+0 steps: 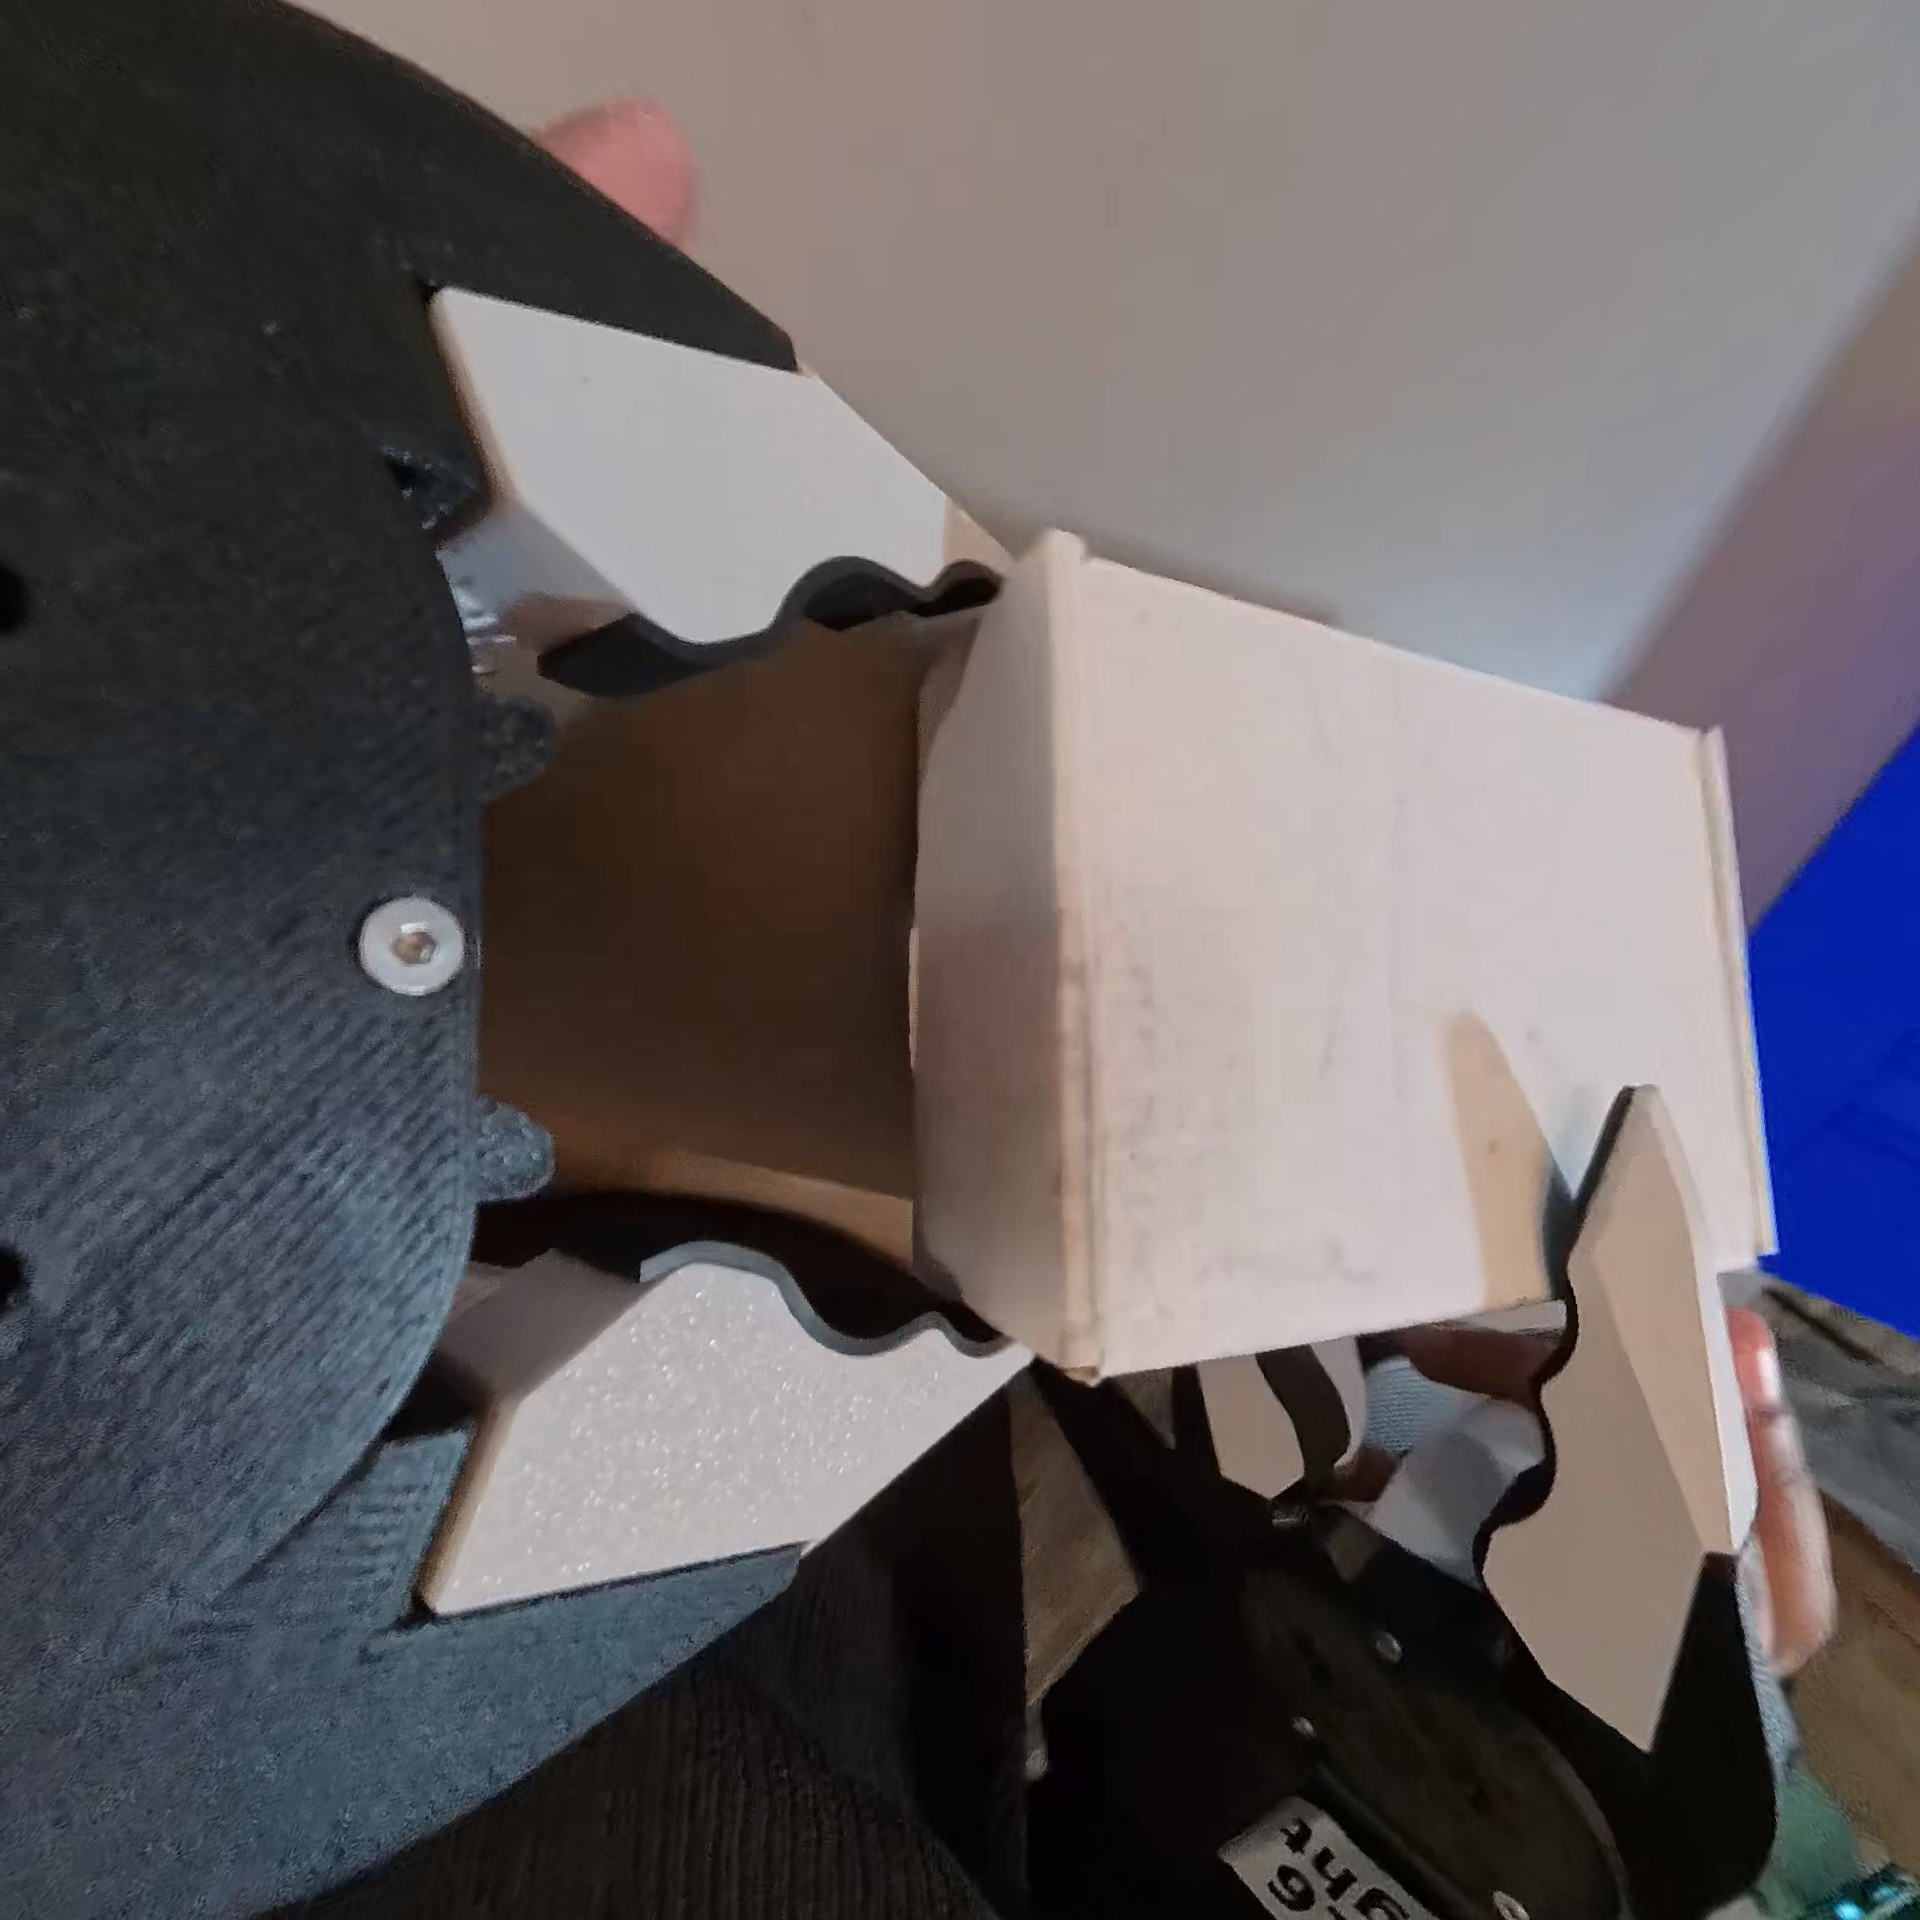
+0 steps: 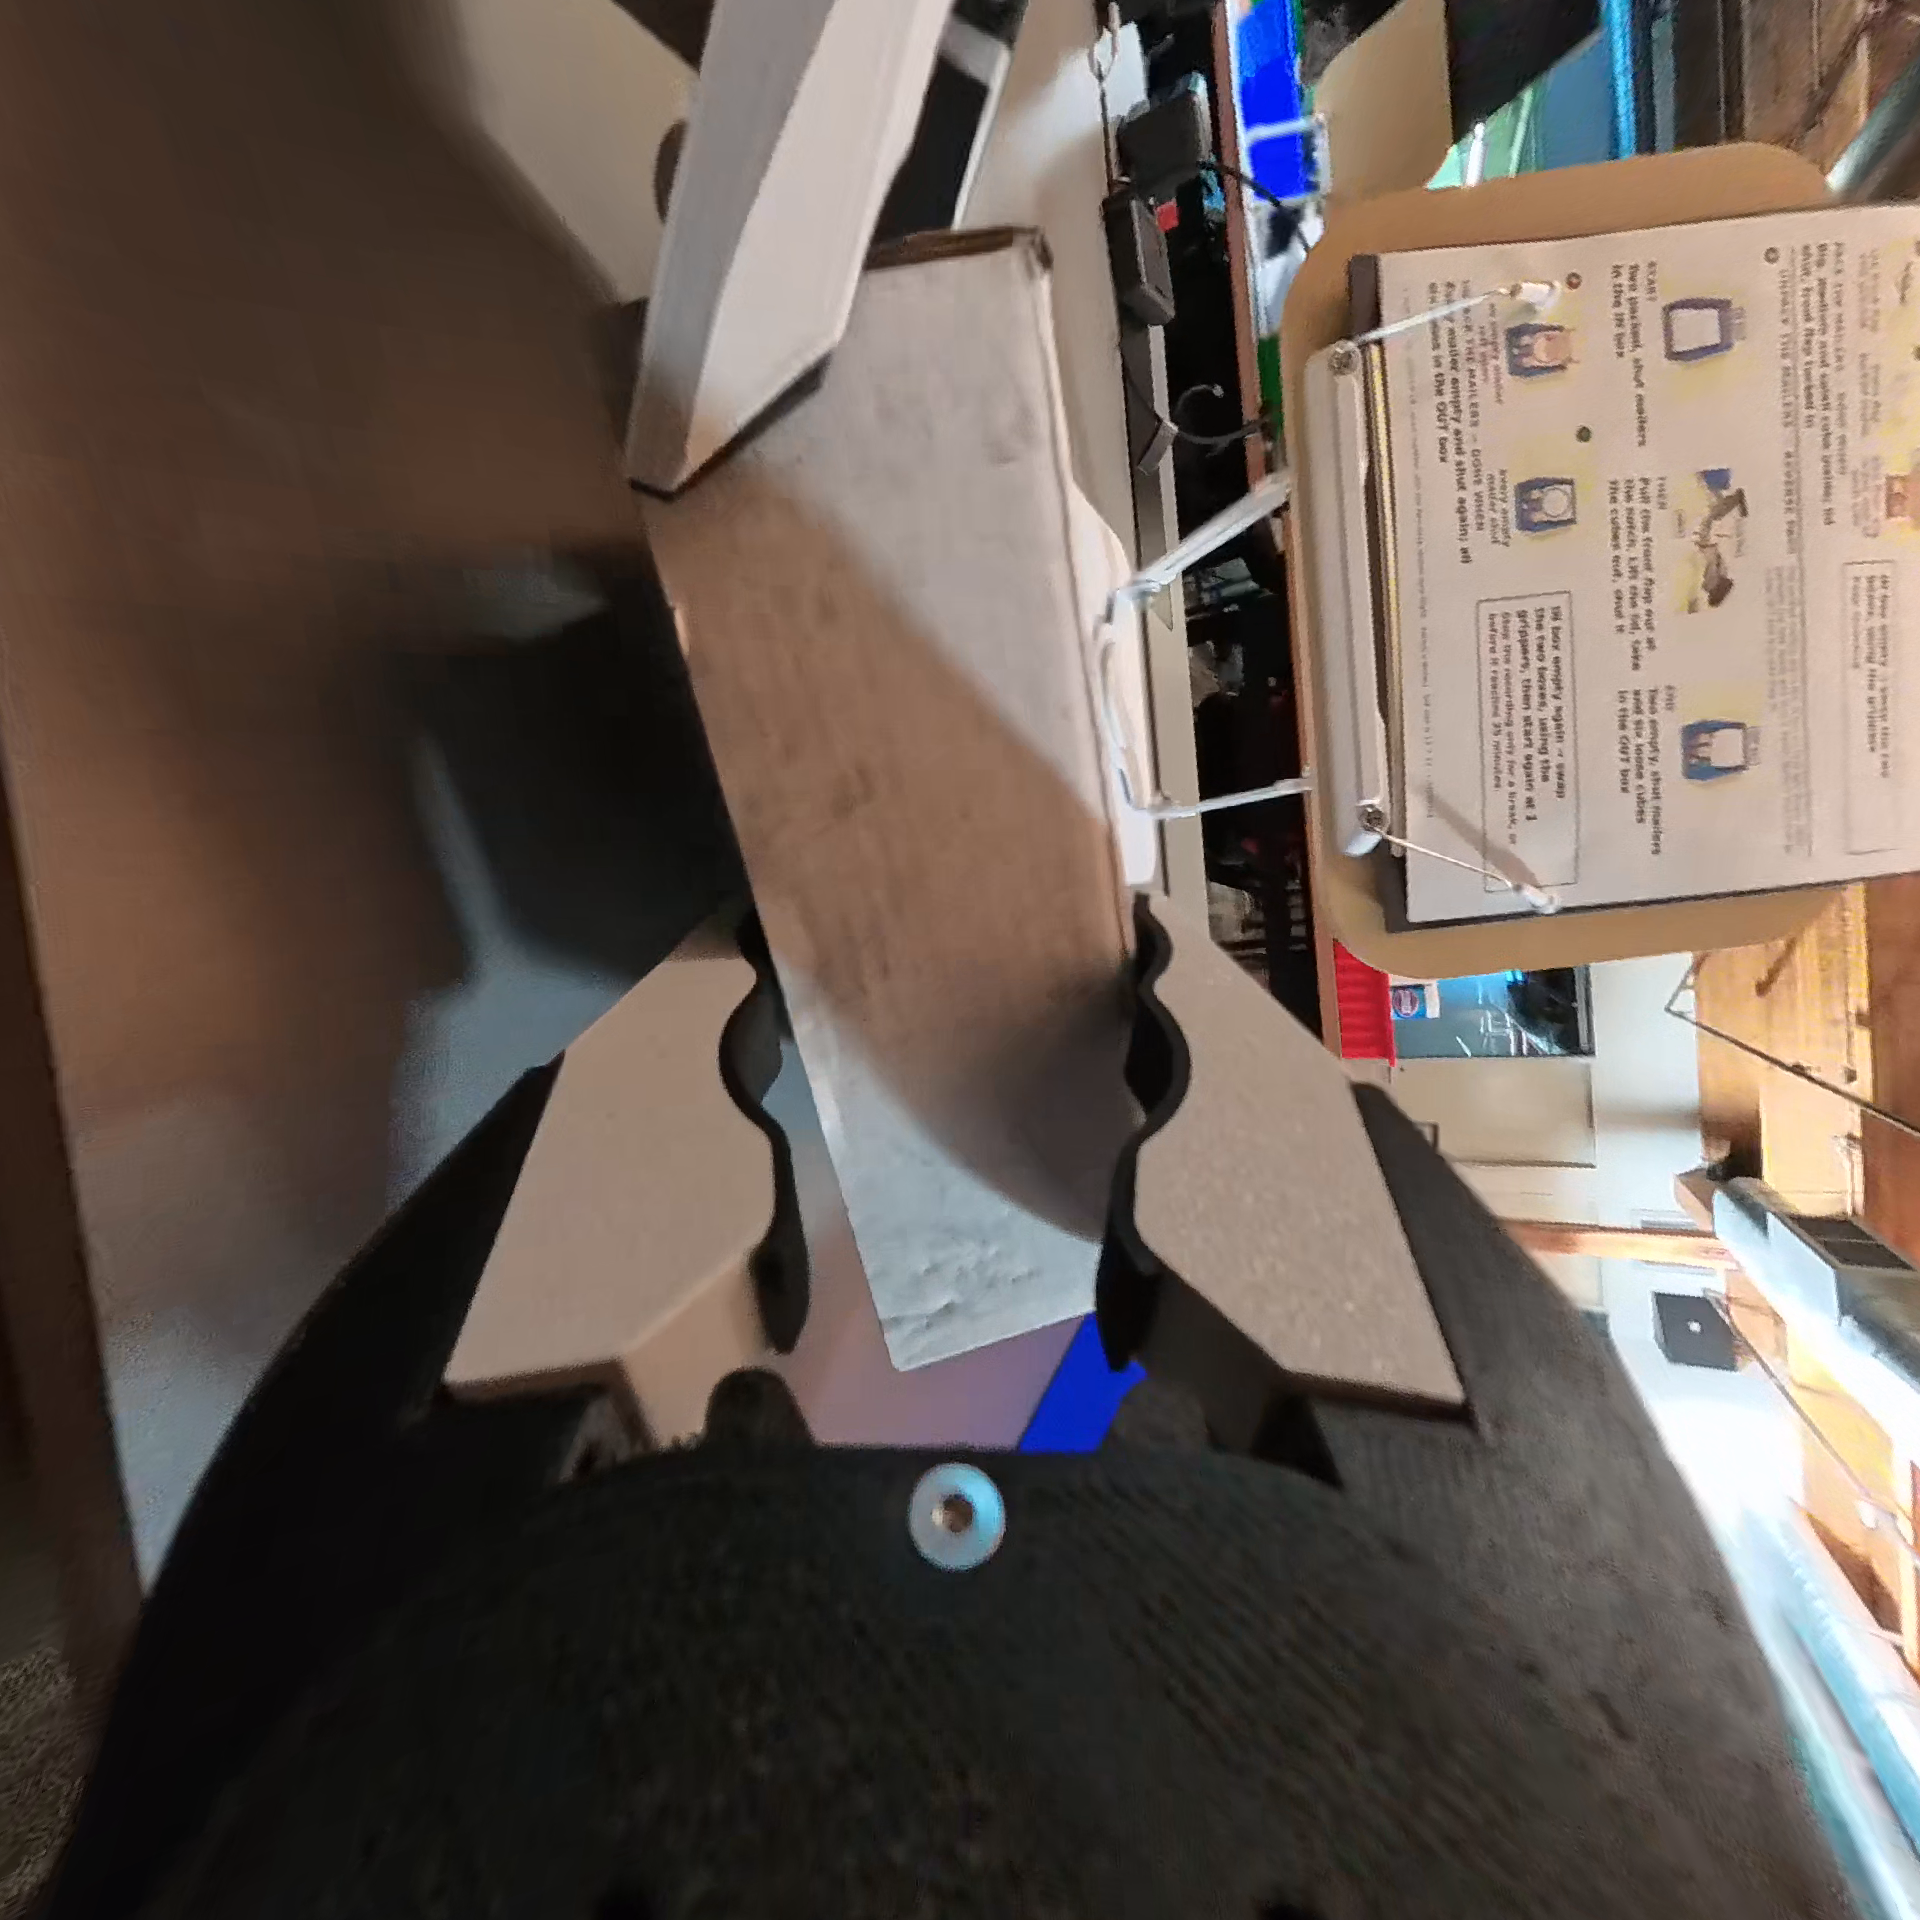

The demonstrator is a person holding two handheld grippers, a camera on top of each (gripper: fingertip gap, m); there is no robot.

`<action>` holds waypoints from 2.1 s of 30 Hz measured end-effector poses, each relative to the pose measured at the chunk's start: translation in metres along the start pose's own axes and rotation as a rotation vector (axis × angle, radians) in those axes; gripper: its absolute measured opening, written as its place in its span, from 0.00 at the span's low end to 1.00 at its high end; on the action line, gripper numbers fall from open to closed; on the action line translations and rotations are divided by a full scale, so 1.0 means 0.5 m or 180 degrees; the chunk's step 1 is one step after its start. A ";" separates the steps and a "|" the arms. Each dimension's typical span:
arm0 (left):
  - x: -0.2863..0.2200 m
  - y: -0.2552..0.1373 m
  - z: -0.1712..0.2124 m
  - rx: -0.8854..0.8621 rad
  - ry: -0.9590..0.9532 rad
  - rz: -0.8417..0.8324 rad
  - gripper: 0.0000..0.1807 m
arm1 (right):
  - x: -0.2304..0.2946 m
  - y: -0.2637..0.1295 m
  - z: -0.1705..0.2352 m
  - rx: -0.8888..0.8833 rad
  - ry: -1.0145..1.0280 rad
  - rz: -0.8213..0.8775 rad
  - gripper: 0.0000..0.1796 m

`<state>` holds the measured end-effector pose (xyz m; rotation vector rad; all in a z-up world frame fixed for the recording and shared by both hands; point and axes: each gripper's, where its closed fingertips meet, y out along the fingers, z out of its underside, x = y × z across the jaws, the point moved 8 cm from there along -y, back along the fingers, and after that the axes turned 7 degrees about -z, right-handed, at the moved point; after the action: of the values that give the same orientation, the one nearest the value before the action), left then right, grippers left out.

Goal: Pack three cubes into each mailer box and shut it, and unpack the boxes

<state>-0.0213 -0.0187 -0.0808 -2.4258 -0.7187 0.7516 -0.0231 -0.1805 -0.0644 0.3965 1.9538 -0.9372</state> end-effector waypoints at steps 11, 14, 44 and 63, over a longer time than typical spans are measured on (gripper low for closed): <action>0.030 -0.043 -0.019 -0.0847 0.0489 -0.0544 0.76 | -0.069 -0.034 0.048 -0.0645 0.1393 0.0094 0.37; 0.009 -0.035 -0.024 -0.0939 0.0649 -0.0481 0.73 | -0.074 -0.050 0.029 -0.1162 0.1718 -0.0112 0.37; -0.067 -0.039 -0.033 -0.1214 0.0971 0.0329 0.38 | -0.059 -0.034 0.013 -0.2204 0.3203 -0.1636 0.37; -0.044 -0.073 -0.055 -0.1743 0.0545 0.0301 0.47 | -0.143 -0.092 0.040 -0.2400 0.3344 -0.0876 0.35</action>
<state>-0.0320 -0.0133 -0.0312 -2.9884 -0.8279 0.4051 -0.0004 -0.2195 0.0103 0.1665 3.1796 -0.0064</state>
